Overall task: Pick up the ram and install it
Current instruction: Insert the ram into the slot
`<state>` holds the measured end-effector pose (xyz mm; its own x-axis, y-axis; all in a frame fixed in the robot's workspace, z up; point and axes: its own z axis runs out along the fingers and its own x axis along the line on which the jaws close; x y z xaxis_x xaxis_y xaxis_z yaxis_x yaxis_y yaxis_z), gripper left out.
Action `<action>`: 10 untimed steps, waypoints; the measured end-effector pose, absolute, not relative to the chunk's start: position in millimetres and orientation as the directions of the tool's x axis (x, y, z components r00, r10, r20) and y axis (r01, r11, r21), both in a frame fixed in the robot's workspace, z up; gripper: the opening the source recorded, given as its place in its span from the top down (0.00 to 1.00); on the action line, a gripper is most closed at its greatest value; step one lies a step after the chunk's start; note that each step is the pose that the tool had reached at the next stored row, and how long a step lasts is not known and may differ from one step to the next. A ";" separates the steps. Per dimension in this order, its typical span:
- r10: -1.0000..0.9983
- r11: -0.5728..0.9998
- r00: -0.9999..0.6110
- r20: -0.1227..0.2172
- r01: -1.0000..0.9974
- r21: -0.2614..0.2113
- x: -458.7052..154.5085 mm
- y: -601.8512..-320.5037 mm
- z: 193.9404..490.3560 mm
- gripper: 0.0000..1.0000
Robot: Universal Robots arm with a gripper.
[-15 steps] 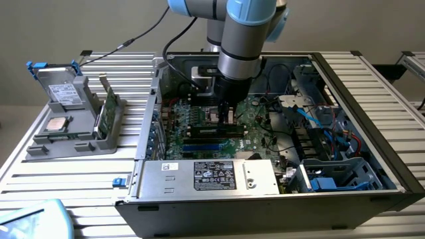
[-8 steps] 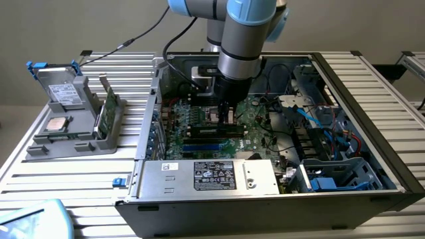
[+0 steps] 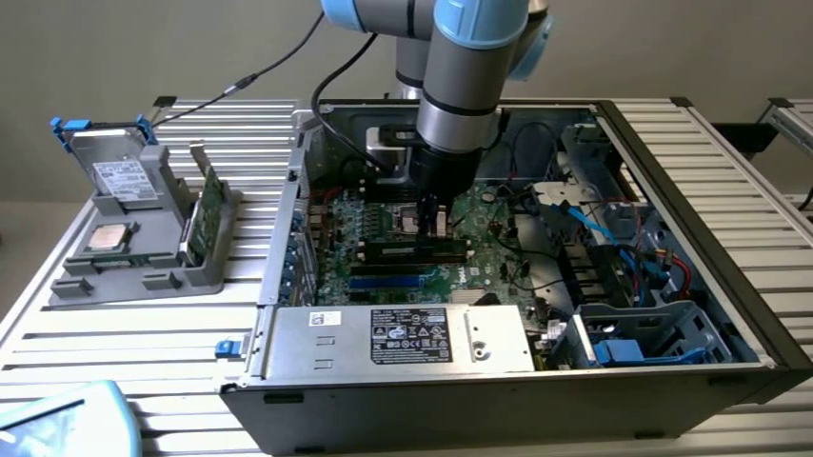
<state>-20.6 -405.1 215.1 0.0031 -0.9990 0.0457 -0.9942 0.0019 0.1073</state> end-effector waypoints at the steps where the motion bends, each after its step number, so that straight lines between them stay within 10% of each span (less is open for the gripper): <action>1: -0.999 0.002 0.003 0.046 -0.994 0.107 -20.5 -405.1 214.6 0.85; 10: -0.999 0.002 0.003 0.049 -0.994 0.111 -20.5 -404.7 213.1 0.85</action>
<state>-20.5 -404.7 213.1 0.0032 -0.9988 0.0489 -0.9938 0.0023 0.1108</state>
